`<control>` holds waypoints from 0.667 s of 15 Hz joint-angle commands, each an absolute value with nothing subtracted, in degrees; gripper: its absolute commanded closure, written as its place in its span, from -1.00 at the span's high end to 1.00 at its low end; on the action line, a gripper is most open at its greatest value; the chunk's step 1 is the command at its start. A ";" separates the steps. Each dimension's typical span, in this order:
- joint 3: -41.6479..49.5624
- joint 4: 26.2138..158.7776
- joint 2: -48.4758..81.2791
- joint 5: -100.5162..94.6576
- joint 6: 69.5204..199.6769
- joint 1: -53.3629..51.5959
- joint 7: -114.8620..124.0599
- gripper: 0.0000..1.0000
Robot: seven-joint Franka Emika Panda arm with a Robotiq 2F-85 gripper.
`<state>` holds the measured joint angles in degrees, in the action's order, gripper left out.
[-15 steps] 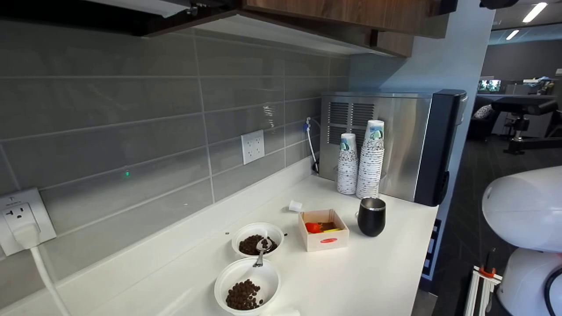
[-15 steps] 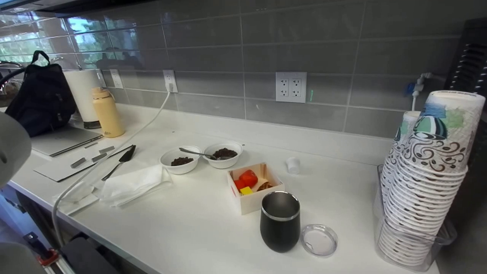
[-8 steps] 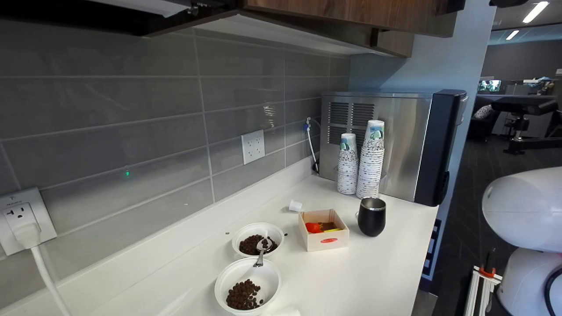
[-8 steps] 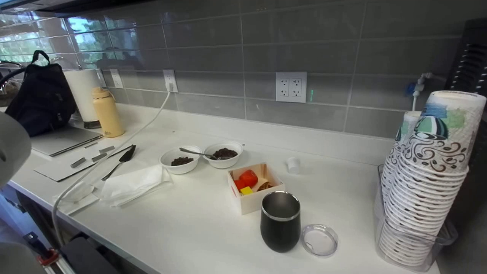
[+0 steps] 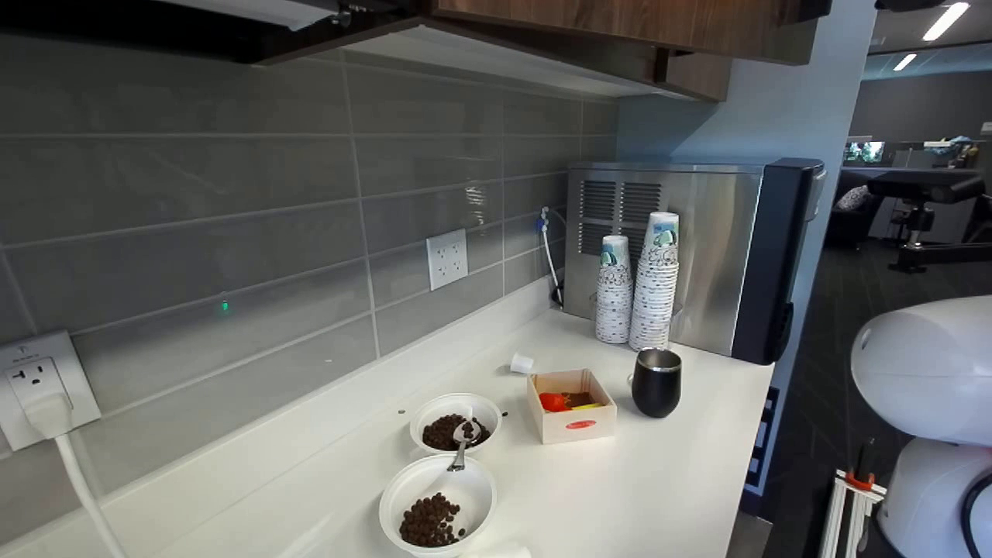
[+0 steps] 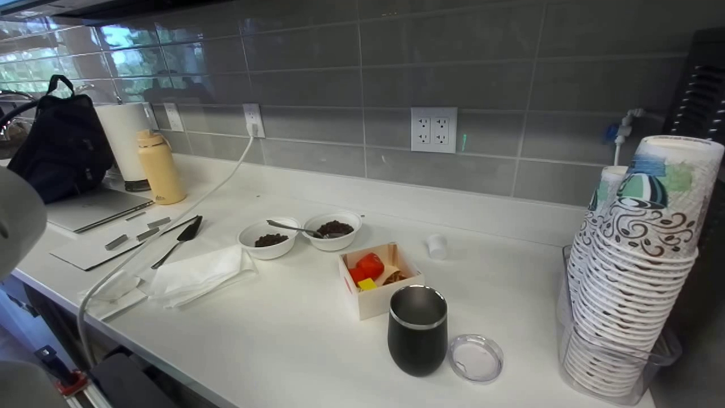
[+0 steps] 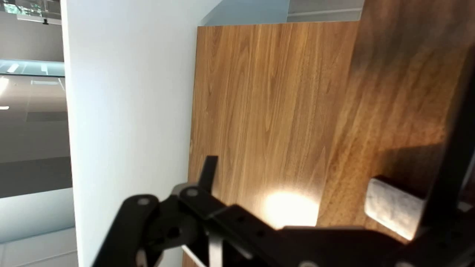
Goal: Open the left door of the cabinet above the black thermos then close it.
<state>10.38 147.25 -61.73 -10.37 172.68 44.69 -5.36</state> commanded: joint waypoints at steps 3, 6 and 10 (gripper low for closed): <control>15.75 147.43 -62.31 -12.27 170.77 48.71 -8.67 1.00; 16.40 147.58 -62.82 -12.33 170.35 48.71 -8.99 1.00; 16.62 147.26 -62.35 -12.28 170.27 48.43 -9.10 1.00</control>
